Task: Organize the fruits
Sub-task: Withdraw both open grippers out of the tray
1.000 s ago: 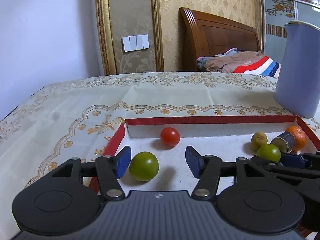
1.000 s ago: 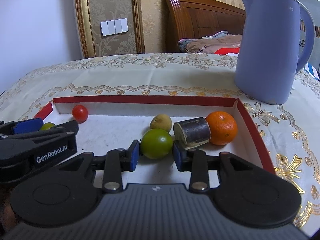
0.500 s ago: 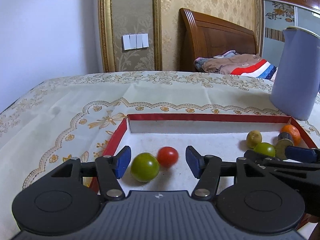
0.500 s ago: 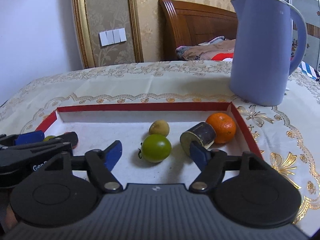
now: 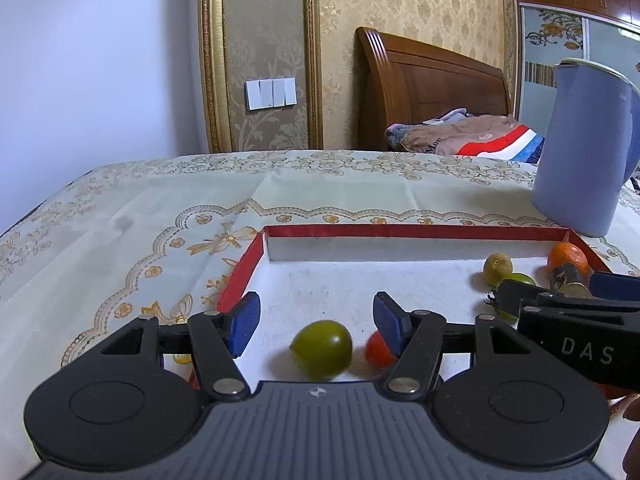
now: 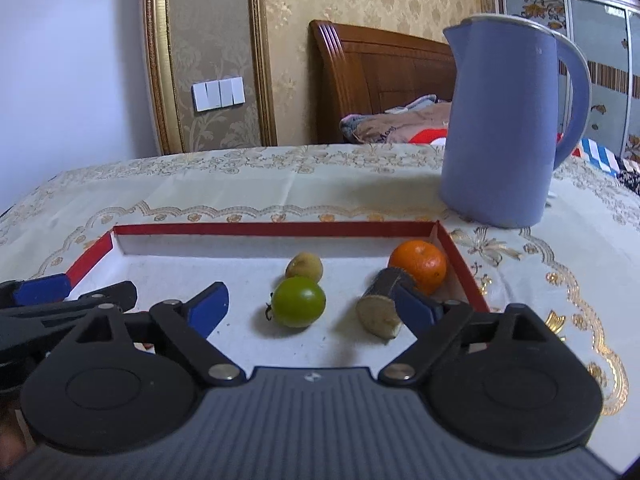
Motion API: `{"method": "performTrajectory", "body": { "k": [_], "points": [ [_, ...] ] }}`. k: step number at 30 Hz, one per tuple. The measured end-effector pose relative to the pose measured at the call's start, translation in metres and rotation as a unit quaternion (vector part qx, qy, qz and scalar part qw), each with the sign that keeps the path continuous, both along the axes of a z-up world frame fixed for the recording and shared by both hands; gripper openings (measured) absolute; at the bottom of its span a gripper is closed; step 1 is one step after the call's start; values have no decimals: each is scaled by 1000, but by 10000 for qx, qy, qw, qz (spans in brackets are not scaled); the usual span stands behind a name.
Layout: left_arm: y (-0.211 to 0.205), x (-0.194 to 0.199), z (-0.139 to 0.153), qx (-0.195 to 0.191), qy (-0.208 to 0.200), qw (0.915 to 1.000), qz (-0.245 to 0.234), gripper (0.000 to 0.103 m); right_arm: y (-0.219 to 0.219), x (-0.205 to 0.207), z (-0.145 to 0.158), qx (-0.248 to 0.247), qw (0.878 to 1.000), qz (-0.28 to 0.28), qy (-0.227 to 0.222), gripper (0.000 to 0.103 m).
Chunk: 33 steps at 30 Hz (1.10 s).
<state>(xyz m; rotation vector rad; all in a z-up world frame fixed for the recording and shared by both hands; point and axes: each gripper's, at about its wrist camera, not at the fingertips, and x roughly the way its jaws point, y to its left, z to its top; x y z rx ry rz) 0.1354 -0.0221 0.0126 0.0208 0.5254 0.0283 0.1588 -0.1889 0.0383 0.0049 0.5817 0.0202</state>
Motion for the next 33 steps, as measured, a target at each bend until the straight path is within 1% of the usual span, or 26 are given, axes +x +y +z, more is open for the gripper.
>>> {"method": "performTrajectory", "body": {
  "k": [7,10,13,15,19,24,30,33],
  "points": [
    [1,-20,0,-15,-57,10000,-63,62,-7,-22,6,206,9998,8,-52,92],
    [1,-29,0,-19,-67,9999,-118,62,-7,-33,7,270,9996,81,-58,95],
    [1,-35,0,-22,-106,9998,-153,66,-5,-36,5,235,9997,106,-47,95],
    [1,-38,0,24,-138,9998,-124,66,-4,-36,5,174,9998,56,-59,95],
    [1,-43,1,42,-221,9997,-100,66,-10,-39,5,275,9996,-22,-57,95],
    [6,-51,2,-75,-257,9996,-70,66,-16,-52,5,364,9993,-45,-85,95],
    [10,-62,2,-227,-178,9995,-132,66,-24,-71,5,477,9988,-37,-120,98],
    [11,-68,2,-231,-157,9995,-148,66,-26,-79,6,485,9987,0,-146,100]
  ]
}}
